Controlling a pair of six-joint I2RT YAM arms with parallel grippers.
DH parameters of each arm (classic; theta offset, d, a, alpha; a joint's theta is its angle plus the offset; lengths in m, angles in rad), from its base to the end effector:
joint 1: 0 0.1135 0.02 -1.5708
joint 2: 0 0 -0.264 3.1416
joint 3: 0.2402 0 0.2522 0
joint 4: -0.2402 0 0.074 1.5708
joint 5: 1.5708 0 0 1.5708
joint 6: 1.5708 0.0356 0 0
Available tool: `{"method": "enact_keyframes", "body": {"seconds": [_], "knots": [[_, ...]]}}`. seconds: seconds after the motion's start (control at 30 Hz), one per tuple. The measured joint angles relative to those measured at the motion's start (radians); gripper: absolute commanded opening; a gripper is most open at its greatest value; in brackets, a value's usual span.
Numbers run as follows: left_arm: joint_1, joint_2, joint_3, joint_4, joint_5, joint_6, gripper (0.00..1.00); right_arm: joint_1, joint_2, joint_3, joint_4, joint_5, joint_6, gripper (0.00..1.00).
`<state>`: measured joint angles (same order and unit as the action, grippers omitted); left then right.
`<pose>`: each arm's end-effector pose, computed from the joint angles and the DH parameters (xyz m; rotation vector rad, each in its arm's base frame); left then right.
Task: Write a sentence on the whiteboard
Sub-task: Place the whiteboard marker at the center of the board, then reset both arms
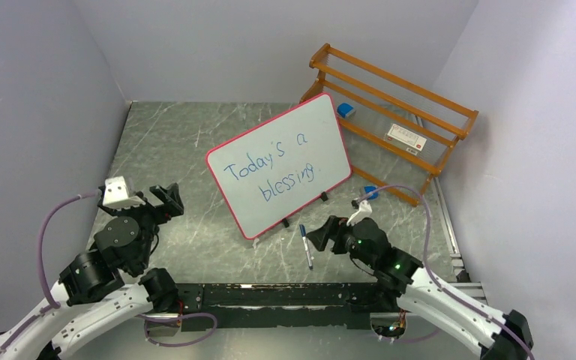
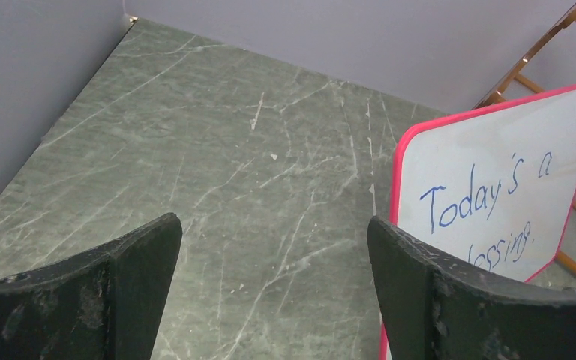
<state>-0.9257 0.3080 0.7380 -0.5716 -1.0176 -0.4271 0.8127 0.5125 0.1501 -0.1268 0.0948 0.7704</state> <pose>0.0590 -0.0280 0.3371 -0.3295 1.6141 -0.1603 0.0965 0.0970 0.1608 0.0160 2.1770 0.8572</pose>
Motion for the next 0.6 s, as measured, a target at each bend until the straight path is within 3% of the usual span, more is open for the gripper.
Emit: {"method": "enact_keyframes", "body": {"seconds": [0.2, 0.43, 0.6], "knots": [[0.0, -0.024, 0.0, -0.013, 0.006, -0.001, 0.98, 0.0, -0.127, 0.244, -0.217, 0.172, -0.049, 1.0], [0.008, -0.079, 0.0, -0.013, 0.02, 0.009, 0.98, 0.0, -0.15, 0.576, -0.388, 0.417, -0.196, 1.0], [0.014, -0.105, 0.0, -0.013, 0.029, 0.013, 0.97, 0.0, -0.162, 0.677, -0.442, 0.574, -0.324, 1.0]]}}
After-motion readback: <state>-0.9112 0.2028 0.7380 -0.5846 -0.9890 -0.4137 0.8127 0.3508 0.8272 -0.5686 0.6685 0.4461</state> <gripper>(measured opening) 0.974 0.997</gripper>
